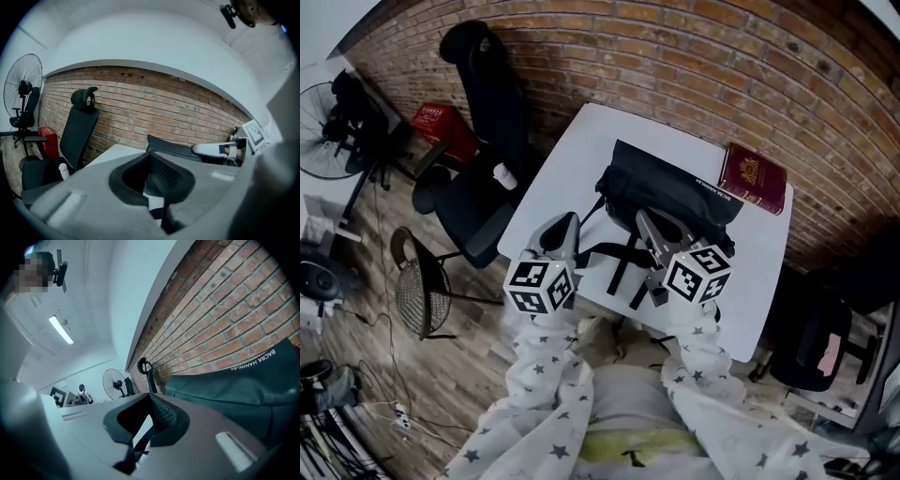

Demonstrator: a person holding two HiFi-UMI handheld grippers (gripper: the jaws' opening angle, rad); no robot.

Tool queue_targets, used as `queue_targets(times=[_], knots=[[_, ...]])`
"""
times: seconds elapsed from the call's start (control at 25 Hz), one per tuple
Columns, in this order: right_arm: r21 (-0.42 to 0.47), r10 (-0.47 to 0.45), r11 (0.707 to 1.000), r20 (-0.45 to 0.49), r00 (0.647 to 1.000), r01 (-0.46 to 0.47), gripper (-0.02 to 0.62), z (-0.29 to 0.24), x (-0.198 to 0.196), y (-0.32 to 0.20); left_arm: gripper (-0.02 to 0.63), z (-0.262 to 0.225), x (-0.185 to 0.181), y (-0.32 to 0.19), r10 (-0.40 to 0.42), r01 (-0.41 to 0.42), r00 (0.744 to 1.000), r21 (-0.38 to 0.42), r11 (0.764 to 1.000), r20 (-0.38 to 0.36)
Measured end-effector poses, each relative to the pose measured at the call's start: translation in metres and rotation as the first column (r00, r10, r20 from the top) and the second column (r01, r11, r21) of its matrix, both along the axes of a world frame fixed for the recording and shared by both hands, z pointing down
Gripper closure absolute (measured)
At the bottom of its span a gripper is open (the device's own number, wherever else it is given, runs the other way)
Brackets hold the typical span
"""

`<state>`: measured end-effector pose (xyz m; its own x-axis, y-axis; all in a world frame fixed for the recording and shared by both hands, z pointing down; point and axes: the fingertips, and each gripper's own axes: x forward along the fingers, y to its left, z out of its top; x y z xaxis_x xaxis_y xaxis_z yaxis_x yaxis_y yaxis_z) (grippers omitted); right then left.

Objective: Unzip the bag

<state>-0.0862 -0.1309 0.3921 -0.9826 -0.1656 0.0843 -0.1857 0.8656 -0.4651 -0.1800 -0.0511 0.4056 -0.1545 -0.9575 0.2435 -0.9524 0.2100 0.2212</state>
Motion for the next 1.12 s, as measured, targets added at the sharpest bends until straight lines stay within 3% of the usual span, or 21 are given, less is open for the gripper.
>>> queue_targets(times=[0.28, 0.64, 0.8, 1.12], knots=[[-0.02, 0.09, 0.996, -0.091, 0.992, -0.092, 0.597, 0.033, -0.021, -0.013, 0.607, 0.021, -0.019, -0.029, 0.113, -0.114, 0.993, -0.045, 0.992, -0.026], [-0.041, 0.164, 0.984, -0.195, 0.967, -0.175, 0.5, 0.075, -0.054, -0.009, 0.573, 0.032, -0.048, -0.068, 0.319, -0.321, 0.947, -0.057, 0.945, -0.042], [-0.018, 0.208, 0.976, -0.233, 0.95, -0.218, 0.473, 0.09, -0.062, -0.006, 0.523, 0.033, -0.05, -0.088, 0.421, -0.423, 0.906, -0.042, 0.905, -0.051], [0.064, 0.294, 0.955, -0.318, 0.901, -0.289, 0.46, 0.116, -0.07, -0.004, 0.395, 0.036, -0.031, -0.122, 0.602, -0.604, 0.796, -0.022, 0.797, -0.069]])
